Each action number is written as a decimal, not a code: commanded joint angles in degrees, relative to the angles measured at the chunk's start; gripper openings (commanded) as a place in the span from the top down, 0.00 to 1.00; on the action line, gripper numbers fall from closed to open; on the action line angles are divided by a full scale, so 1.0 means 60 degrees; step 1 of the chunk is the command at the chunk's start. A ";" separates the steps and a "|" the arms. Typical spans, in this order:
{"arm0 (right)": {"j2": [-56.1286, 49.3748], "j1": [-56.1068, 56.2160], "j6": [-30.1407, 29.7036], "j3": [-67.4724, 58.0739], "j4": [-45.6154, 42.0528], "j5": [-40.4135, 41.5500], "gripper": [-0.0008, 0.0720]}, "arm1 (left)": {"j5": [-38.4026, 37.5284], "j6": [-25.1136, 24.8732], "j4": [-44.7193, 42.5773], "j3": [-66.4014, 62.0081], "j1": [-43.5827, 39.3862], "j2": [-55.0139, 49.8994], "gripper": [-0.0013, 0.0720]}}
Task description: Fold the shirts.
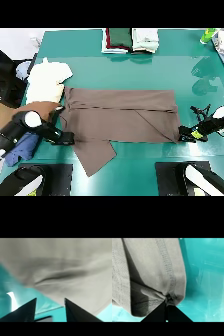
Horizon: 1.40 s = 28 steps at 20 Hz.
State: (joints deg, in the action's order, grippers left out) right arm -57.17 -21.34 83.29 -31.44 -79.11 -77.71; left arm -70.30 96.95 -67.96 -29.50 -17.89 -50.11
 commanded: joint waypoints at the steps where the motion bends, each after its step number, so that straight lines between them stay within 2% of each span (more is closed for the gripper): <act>1: 0.0007 -0.0007 0.0000 0.0007 0.0004 0.0007 0.97 | 0.0925 0.1180 0.0175 0.0645 -0.1563 0.0069 0.37; 5: 0.0007 -0.0007 -0.0004 0.0007 0.0000 0.0011 0.97 | 0.0605 0.1461 0.0149 0.0856 -0.1851 0.0073 0.37; 9: 0.0007 -0.0007 -0.0004 0.0007 0.0007 0.0026 0.97 | 0.1392 0.1610 0.0149 0.0863 -0.1851 0.0073 0.38; 10: 0.0007 -0.0004 -0.0004 0.0007 0.0011 0.0026 0.97 | 0.1650 0.1628 0.0149 0.0863 -0.1851 0.0073 0.42; 11: 0.0007 -0.0007 -0.0007 0.0007 0.0007 0.0026 0.97 | 0.1887 0.1781 0.0142 0.0863 -0.1851 0.0073 0.50; 12: 0.0025 -0.0007 -0.0004 -0.0004 0.0007 0.0011 0.97 | 0.1993 0.1763 0.0142 0.0856 -0.1851 0.0073 0.73; 13: 0.0109 -0.0004 -0.0007 -0.0058 0.0000 -0.0015 0.97 | 0.2044 0.1756 0.0135 0.0849 -0.1851 0.0076 0.92; 14: 0.0270 -0.0004 -0.0011 -0.0178 -0.0033 -0.0058 0.97 | 0.1942 0.1756 0.0051 0.0787 -0.1851 0.0084 0.94; 19: 0.1377 -0.0007 0.0000 -0.1005 -0.0656 -0.1249 0.97 | -0.0044 0.1399 -0.1155 -0.0841 -0.1880 0.0142 0.95; 23: 0.2488 -0.0007 0.0084 -0.1027 -0.0845 -0.2084 0.97 | -0.1126 0.1443 -0.1891 -0.1982 -0.2714 0.0142 0.95; 25: 0.2892 -0.0007 0.0331 -0.1082 -0.0831 -0.2153 0.97 | -0.1206 0.1435 -0.1956 -0.2728 -0.2790 0.0142 0.95; 28: 0.2718 -0.0007 0.0466 -0.1778 -0.0812 -0.1978 0.97 | -0.0499 0.1446 -0.3213 -0.3661 -0.2754 0.0142 0.95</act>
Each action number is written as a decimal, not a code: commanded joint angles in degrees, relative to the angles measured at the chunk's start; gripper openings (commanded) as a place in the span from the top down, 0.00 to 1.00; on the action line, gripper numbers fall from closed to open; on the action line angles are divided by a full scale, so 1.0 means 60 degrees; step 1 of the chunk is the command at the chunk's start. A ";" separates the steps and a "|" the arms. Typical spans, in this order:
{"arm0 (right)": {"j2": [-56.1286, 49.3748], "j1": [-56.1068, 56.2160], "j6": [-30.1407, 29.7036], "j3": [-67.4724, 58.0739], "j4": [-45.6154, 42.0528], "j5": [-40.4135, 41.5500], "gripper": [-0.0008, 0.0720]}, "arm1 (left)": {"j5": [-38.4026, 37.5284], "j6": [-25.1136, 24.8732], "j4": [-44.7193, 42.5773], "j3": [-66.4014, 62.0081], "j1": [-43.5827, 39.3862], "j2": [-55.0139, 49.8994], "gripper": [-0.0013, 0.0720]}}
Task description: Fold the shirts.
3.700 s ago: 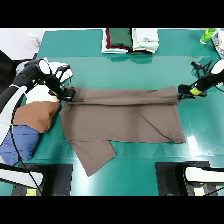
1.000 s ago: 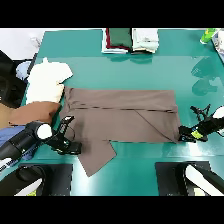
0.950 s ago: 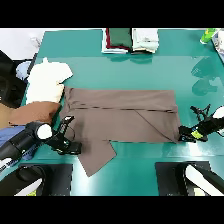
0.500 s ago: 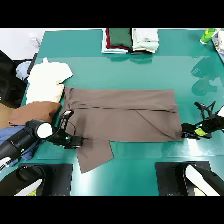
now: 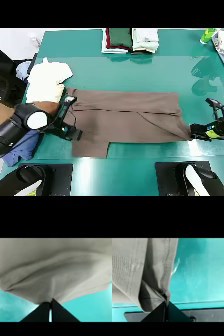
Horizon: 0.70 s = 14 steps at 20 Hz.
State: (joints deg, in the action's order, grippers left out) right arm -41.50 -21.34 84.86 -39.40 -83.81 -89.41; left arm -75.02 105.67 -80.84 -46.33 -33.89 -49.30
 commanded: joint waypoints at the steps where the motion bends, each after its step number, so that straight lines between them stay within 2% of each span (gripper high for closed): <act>1: -0.0197 -0.0004 0.0244 -0.0838 0.0000 0.0135 0.97 | 0.0678 0.0051 -0.1585 -0.0998 -0.0087 0.0004 0.95; 4: -0.1410 -0.0007 0.0248 -0.2062 0.0226 0.0659 0.97 | 0.1785 0.0390 -0.2718 -0.1147 0.0033 -0.0382 0.94; 7: -0.2750 0.0033 0.0273 -0.3228 0.0699 0.1173 0.97 | 0.2954 0.0372 -0.2619 -0.1574 0.1217 -0.1362 0.94; 10: -0.4138 0.0506 0.0324 -0.4299 0.0729 0.1628 0.97 | 0.4437 -0.0845 -0.1985 -0.2262 0.2197 -0.2499 0.94; 14: -0.6138 0.1279 0.0783 -0.5810 0.0725 0.2022 0.97 | 0.4870 -0.1701 -0.1781 -0.3297 0.2550 -0.4313 0.94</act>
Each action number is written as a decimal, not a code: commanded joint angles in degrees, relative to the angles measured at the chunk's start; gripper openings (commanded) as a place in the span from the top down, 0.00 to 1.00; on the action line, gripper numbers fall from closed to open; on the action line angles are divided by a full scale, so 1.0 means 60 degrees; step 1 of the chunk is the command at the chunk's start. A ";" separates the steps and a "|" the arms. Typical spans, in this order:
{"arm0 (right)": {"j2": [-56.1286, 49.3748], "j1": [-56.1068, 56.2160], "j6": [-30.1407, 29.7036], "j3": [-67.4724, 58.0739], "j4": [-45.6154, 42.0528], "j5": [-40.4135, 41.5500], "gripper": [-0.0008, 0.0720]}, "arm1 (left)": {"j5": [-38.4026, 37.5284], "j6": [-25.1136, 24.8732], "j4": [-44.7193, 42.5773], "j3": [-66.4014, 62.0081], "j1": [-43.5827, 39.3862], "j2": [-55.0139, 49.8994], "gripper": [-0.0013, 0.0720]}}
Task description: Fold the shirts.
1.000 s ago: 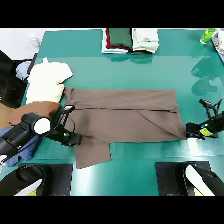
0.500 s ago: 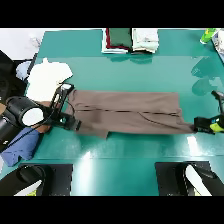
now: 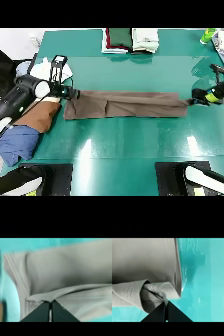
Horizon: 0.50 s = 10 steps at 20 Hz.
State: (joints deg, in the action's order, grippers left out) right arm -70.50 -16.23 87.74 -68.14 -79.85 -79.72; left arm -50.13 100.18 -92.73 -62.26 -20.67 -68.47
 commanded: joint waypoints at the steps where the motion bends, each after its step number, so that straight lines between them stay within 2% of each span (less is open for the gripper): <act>1: -0.1712 0.0535 0.0379 -0.1344 0.0066 0.0514 0.97 | 0.0860 -0.1013 0.0302 -0.0860 0.0346 -0.1541 0.94; 4: -0.2805 0.0714 0.0455 -0.2262 0.0146 0.0535 0.97 | 0.1111 -0.1027 0.0302 -0.1242 0.0346 -0.2401 0.94; 8: -0.3639 0.0707 0.0466 -0.2962 0.0561 0.0539 0.97 | 0.1093 -0.0994 0.0299 -0.1260 0.0346 -0.2503 0.94; 9: -0.3774 0.0674 0.0466 -0.3118 0.0696 0.0546 0.93 | 0.0994 -0.0994 0.0299 -0.1260 0.0346 -0.2492 0.93; 10: -0.3843 0.0663 0.0346 -0.3264 0.0867 0.0550 0.68 | 0.0900 -0.0976 0.0299 -0.1279 0.0346 -0.2459 0.63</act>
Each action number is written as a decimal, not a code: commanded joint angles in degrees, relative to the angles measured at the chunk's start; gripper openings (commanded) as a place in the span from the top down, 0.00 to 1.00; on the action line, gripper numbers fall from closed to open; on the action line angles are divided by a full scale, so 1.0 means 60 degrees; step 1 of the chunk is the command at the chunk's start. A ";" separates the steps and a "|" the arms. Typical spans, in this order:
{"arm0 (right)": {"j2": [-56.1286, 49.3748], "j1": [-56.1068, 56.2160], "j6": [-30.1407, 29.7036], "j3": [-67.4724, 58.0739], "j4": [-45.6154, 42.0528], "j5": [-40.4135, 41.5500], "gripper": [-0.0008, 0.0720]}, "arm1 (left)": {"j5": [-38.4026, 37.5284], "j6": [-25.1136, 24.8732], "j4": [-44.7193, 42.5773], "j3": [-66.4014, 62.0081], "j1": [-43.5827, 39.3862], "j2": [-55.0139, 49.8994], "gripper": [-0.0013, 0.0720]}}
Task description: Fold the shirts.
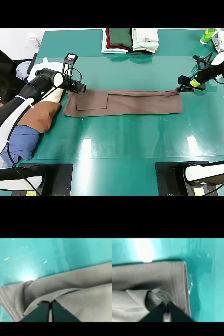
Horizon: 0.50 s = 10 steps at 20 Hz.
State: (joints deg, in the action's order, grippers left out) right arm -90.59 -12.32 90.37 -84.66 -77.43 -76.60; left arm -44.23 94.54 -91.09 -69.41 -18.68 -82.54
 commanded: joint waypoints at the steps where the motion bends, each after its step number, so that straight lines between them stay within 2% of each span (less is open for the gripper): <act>1: -0.0521 -0.0051 -0.0186 -0.0714 0.0539 0.0029 0.53 | -0.0324 0.0033 0.0025 -0.0211 0.0015 -0.0106 0.37; 2: -0.0506 -0.0058 -0.0426 -0.0965 0.0659 -0.0018 0.50 | -0.0714 0.0022 0.0025 -0.0470 0.0015 -0.0106 0.36; 4: -0.0284 -0.0186 -0.0736 -0.1202 0.0546 -0.0277 0.29 | -0.1759 0.0018 0.0025 -0.1122 0.0015 -0.0073 0.36; 5: -0.0084 -0.0324 -0.0754 -0.1045 0.0375 -0.0412 0.25 | -0.2233 0.0018 0.0044 -0.1348 0.0011 -0.0047 0.36; 6: 0.0102 -0.0463 -0.0754 -0.0729 0.0306 -0.0481 0.19 | -0.2659 0.0011 0.0160 -0.1497 0.0004 -0.0033 0.53; 7: 0.0255 -0.0645 -0.0758 -0.0313 0.0299 -0.0528 0.17 | -0.2867 -0.0022 0.0248 -0.1519 -0.0018 -0.0026 0.77; 8: 0.0364 -0.0849 -0.0758 0.0193 0.0302 -0.0492 0.16 | -0.2940 -0.0022 0.0368 -0.1515 -0.0058 -0.0026 0.94; 10: 0.0331 -0.1067 -0.0758 0.1060 0.0317 -0.0171 0.16 | -0.2881 -0.0022 0.0736 -0.1512 -0.0175 -0.0026 0.94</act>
State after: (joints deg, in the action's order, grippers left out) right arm -89.38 -16.80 86.32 -83.68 -75.48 -78.70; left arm -58.50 94.54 -89.25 -77.56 -19.14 -82.76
